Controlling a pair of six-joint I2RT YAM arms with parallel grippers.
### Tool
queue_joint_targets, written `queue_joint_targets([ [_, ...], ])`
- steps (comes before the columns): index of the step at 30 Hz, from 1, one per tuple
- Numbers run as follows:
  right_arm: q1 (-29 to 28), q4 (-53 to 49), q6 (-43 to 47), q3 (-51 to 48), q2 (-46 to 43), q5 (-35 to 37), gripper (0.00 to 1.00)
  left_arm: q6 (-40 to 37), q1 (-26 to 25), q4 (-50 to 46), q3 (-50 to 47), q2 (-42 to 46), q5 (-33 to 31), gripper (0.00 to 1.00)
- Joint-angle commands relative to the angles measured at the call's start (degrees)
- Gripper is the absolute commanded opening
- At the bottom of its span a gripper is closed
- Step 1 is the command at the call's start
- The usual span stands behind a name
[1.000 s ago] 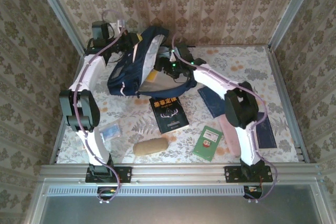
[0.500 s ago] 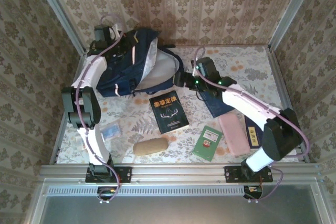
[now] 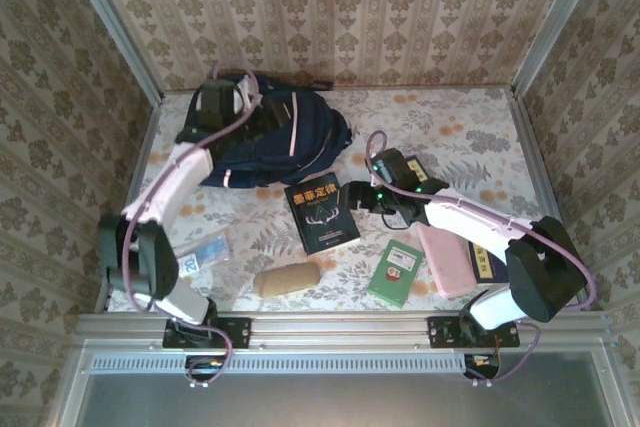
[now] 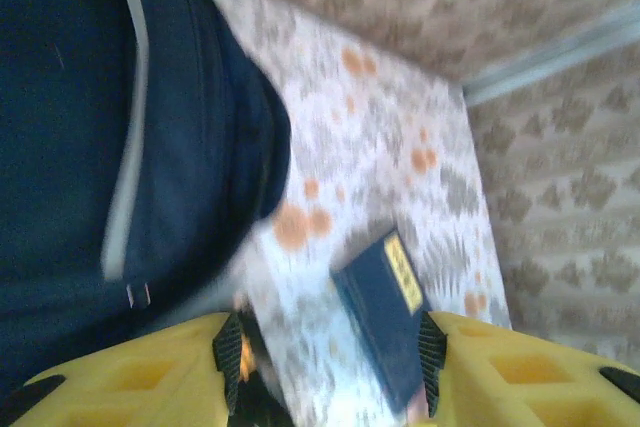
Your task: Pack books, pencil case, and school supplies into a backpack
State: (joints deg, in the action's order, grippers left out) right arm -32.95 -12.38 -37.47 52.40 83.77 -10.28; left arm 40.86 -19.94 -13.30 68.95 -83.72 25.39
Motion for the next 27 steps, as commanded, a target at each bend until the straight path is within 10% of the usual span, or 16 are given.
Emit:
queue_joint_targets([
  [1, -0.1, 0.7, 0.9, -1.1, 0.4, 0.0, 0.80, 4.5, -3.6, -0.2, -12.2, 5.2, -5.6, 0.53],
  [9, 0.3, 2.3, 0.8, 3.7, 11.3, -4.9, 0.79, 11.1, -10.2, 15.5, -30.8, 5.9, -6.8, 0.66],
  [27, 0.8, 4.4, -0.1, 8.9, 24.1, -8.7, 0.72, 11.0, -14.4, 18.2, -34.0, -3.4, -11.5, 0.61],
])
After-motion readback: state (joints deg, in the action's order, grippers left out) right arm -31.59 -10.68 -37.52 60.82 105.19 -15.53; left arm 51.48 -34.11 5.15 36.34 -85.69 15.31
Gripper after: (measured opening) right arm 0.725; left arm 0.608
